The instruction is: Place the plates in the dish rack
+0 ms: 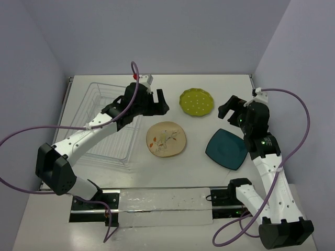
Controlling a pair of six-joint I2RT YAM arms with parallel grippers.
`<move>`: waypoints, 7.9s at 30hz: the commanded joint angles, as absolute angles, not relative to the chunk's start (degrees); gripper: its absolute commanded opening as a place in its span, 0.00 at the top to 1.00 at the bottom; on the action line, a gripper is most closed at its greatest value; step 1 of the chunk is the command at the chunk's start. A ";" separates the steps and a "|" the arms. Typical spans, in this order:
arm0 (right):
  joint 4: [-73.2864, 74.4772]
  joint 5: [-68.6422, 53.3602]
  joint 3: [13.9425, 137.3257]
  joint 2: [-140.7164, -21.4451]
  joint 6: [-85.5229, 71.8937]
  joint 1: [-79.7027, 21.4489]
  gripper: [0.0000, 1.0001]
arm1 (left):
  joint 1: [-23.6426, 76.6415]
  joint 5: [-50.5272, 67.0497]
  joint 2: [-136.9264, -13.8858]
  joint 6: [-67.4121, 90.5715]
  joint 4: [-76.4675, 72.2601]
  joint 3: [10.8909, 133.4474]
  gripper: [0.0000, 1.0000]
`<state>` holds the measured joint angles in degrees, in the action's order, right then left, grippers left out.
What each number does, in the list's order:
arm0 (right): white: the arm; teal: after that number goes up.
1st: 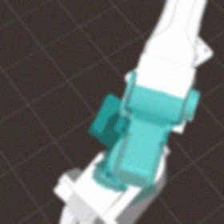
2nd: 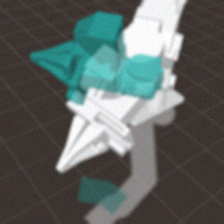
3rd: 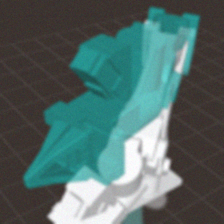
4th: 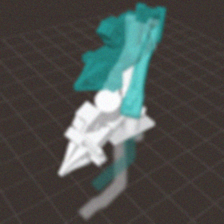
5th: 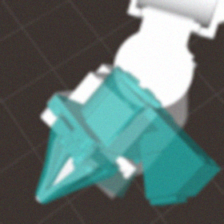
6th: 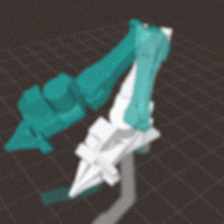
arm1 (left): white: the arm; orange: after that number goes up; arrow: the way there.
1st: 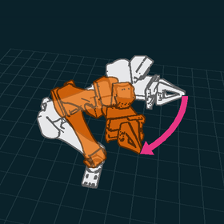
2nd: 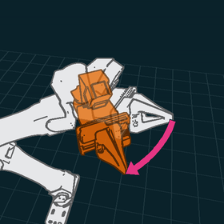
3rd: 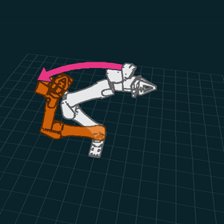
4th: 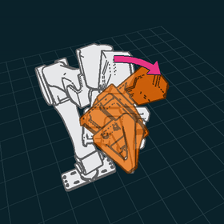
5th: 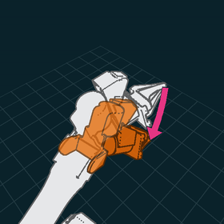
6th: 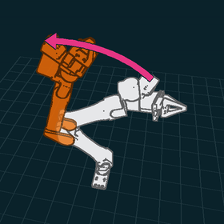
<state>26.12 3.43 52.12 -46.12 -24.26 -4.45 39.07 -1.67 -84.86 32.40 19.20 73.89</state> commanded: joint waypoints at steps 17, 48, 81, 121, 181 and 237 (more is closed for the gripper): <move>7.23 -11.04 37.36 -57.50 -27.03 -18.95 0.00 | 52.65 -10.98 -79.22 32.81 17.23 65.07 0.01; -0.07 -19.56 39.34 -92.47 -35.54 -22.68 0.94 | 58.46 -11.33 -75.47 34.99 13.15 53.28 0.01; 25.70 -20.32 41.57 -72.01 -45.07 -16.90 1.00 | 87.49 -40.68 -102.67 37.67 31.54 72.82 0.01; 17.33 -15.87 28.98 -58.18 -60.77 -15.14 1.00 | 71.21 -14.50 -79.59 92.66 -3.85 38.53 0.01; 25.62 -9.76 25.22 -48.17 -60.44 -21.95 0.74 | 61.35 -12.19 -90.94 88.16 -4.20 49.47 1.00; 19.26 3.86 43.65 -47.57 -36.24 -18.05 0.07 | 6.44 -14.39 -75.10 -22.41 3.07 86.30 1.00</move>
